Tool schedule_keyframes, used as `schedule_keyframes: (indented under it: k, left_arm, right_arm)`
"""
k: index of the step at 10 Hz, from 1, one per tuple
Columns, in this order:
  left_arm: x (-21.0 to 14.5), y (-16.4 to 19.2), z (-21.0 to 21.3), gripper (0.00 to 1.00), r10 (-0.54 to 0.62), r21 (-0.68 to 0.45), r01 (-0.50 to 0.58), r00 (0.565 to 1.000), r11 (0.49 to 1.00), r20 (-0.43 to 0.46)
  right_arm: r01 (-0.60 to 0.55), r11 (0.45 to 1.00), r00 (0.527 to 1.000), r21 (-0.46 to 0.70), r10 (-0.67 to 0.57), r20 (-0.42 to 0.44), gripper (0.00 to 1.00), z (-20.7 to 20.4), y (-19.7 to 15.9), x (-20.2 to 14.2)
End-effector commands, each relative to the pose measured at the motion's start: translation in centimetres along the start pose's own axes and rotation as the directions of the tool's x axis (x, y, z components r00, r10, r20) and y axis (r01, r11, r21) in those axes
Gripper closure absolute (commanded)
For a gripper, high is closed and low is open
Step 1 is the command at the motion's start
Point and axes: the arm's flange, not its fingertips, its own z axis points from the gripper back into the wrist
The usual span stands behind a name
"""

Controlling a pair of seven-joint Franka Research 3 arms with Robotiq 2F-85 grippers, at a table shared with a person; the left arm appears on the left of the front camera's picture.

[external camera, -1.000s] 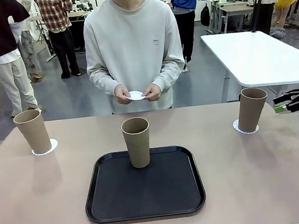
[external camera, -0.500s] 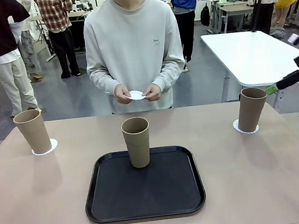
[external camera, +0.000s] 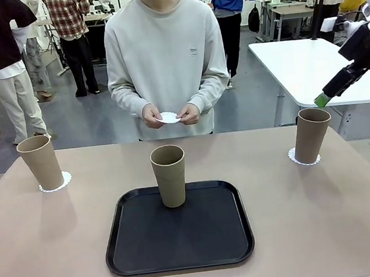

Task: Place coasters on the table and set cups on them.
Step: Take one Reusable plastic cup from the Flat Tray and place it on a coaster set by the human.

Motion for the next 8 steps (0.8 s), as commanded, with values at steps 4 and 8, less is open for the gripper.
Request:
schedule_keyframes:
  k: [4, 8]
  left_arm:
    - [-0.1, -0.2, 0.1, 0.0, 0.003, -0.006, -0.002, 1.0, 1.0, 0.007]
    - [-0.1, -0.2, 0.1, 0.0, 0.003, -0.006, -0.002, 1.0, 1.0, 0.007]
  right_arm:
    - [-0.017, 1.0, 0.95, -0.004, 0.015, -0.313, 0.0, -0.1, 4.9, 2.8]
    - [-0.014, 0.999, 0.964, -0.032, 0.005, -0.265, 0.0, -0.7, 5.0, 1.6]
